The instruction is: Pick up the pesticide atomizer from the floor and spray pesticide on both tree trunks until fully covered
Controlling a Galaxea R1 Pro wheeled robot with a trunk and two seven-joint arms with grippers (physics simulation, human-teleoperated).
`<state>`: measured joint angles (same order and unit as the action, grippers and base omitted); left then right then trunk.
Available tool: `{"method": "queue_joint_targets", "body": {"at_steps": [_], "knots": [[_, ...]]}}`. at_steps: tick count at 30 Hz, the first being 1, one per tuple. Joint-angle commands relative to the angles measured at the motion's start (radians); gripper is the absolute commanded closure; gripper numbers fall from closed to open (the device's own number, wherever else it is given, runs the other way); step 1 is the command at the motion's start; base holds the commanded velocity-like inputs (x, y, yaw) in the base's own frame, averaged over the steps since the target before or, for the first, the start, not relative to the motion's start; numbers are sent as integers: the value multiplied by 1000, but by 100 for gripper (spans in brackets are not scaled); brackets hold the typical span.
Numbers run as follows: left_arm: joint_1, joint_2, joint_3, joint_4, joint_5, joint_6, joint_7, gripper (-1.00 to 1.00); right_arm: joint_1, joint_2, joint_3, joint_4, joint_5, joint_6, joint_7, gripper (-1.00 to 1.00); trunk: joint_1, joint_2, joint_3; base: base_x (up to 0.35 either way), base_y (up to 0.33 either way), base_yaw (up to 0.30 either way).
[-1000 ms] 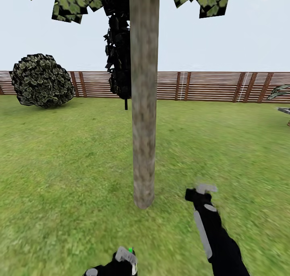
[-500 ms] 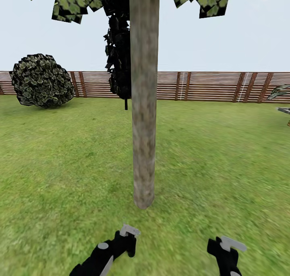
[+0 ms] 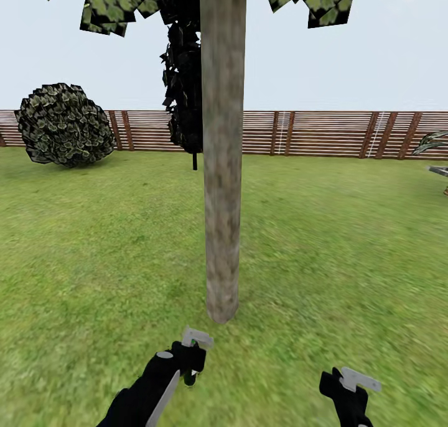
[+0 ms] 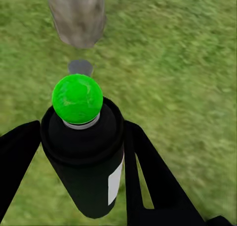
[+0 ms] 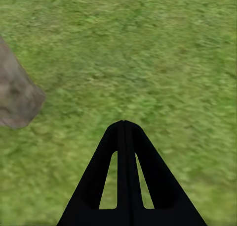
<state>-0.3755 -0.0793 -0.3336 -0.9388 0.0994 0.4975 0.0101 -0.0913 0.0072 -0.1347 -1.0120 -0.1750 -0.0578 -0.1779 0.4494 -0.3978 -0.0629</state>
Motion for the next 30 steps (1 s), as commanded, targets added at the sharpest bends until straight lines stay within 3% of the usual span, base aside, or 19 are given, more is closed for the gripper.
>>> {"method": "queue_joint_targets", "body": {"at_steps": [1,7,14,17,23,28,30], "knots": [[-1,-1,1,-29,11,23,24,100,-1,1,0,1,-11,-5,0,100,1,-2,-2,0,0,0],[-1,-5,-1,-165,14,146,87,100,-1,4,4,26,-10,-6,0,100,1,-2,-2,0,0,0],[-1,-9,-2,-278,15,274,99,100,-1,7,7,50,-6,-6,-1,100,1,-2,-2,107,0,0],[-7,-16,-2,-351,32,356,100,100,-1,7,8,73,-3,-6,-2,100,1,-2,-2,293,0,-75],[-102,-38,-1,-450,84,510,125,100,-1,8,9,89,-1,-7,-3,100,1,-2,1,325,0,-178],[-209,-59,-1,-467,111,548,162,100,-1,8,11,102,-1,-7,-3,100,1,-2,1,334,0,-48],[-228,-61,-1,-468,115,550,170,100,-1,9,11,104,-1,-7,-3,100,1,-2,1,330,0,-12]]}}
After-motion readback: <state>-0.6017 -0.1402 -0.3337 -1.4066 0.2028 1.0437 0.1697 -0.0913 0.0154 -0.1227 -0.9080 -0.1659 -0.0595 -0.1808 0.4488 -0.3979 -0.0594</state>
